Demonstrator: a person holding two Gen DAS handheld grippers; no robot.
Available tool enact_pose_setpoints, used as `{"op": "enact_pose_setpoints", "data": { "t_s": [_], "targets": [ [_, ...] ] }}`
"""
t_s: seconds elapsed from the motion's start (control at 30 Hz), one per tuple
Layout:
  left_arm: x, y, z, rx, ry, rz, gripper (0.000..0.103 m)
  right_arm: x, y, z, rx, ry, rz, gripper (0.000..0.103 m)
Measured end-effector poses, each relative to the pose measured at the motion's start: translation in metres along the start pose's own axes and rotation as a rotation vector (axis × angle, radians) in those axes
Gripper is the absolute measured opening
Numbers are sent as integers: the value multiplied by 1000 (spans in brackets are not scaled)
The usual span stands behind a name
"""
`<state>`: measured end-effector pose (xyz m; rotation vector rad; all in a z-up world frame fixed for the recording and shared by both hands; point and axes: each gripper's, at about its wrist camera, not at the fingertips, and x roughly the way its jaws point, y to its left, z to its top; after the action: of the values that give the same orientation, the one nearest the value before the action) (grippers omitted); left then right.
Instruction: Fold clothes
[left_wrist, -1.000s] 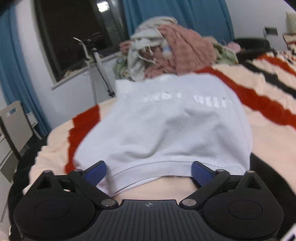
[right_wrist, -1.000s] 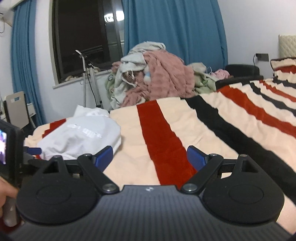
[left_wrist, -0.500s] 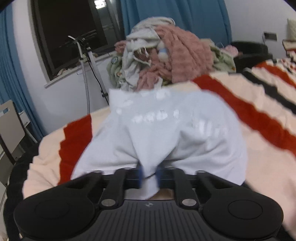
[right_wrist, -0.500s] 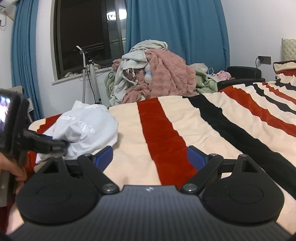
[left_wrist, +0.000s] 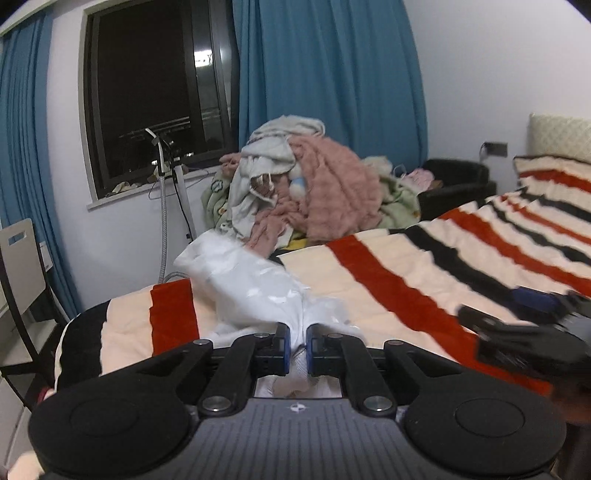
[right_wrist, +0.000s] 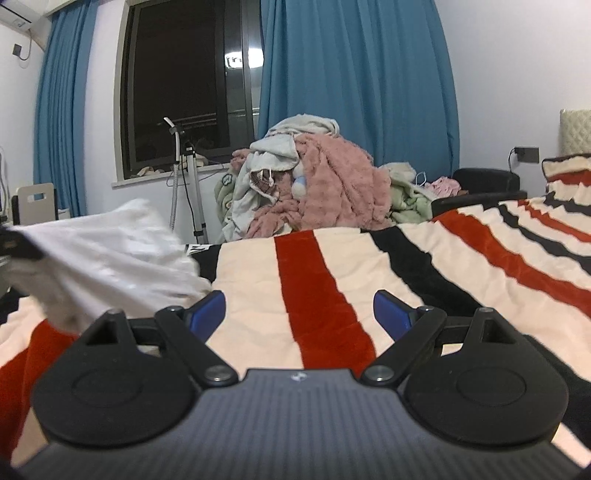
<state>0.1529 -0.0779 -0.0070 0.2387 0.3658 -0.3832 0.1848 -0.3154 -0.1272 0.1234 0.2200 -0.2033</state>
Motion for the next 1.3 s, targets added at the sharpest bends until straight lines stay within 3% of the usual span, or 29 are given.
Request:
{"op": "enact_pose_setpoints", "data": {
  "t_s": [0.2,0.37,0.6,0.83,1.13,1.3],
  "targets": [
    [-66,4,-36,-61,-37,-15,8,-28,2,6,1,-9,45,88],
    [-83,30,-63,-142,-27,-13,8,-37,17,3,-46,17,129,88],
    [-85,63,-72,-233,-53,-4,8,-30,33,-6,-51,128,220,88],
    [-77,80,-70,-298,-47,-17,9,-17,64,-24,-187,226,248,88],
    [-64,74,-71,-309,-25,-55,9,-22,126,-37,-262,149,518,88],
    [-56,62,-76,-293,1,-63,10,2,127,-39,-145,173,466,88]
  ]
}}
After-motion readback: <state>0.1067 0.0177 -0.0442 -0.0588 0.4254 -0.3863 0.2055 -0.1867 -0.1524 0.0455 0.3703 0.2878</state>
